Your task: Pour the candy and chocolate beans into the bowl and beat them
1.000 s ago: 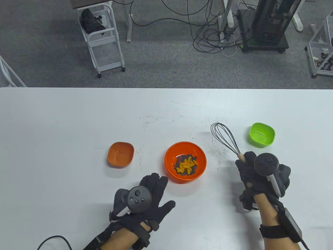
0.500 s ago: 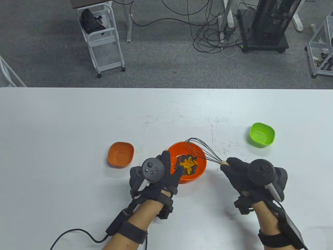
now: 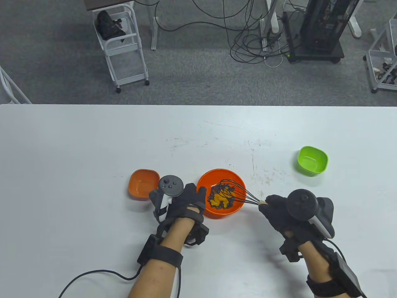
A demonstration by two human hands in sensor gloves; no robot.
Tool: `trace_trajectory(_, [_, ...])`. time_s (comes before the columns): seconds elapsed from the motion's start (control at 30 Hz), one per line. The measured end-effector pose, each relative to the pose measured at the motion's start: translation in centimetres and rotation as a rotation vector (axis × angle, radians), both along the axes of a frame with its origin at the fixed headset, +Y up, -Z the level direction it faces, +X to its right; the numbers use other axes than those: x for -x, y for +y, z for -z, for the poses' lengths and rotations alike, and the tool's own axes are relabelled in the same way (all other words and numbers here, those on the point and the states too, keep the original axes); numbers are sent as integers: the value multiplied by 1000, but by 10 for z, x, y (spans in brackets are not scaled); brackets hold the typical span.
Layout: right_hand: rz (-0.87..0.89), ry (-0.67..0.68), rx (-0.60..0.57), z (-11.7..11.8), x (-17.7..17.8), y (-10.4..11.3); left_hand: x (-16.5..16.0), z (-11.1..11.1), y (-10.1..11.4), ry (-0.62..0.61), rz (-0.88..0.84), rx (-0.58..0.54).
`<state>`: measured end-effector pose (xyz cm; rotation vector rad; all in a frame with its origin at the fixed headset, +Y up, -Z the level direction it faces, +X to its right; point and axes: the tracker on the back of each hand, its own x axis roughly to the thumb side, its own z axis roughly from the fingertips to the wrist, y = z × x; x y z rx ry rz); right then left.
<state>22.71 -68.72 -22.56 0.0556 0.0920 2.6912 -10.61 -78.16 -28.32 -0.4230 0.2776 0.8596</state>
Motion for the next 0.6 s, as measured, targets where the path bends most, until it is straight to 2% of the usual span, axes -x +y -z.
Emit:
trace_trajectory(0.07, [-3, -12, 14, 1, 0, -1, -1, 2, -3, -30, -9, 38])
trace_trajectory(0.33, [-52, -83, 18, 7, 17, -3, -3, 0, -5, -32, -20, -1])
trace_trajectory(0.47, [29, -76, 21, 13, 27, -16, -4, -1, -6, -35, -27, -18])
trace_trajectory(0.6, [9, -23, -4, 10, 38, -14, -3, -1, -8, -15, -45, -23])
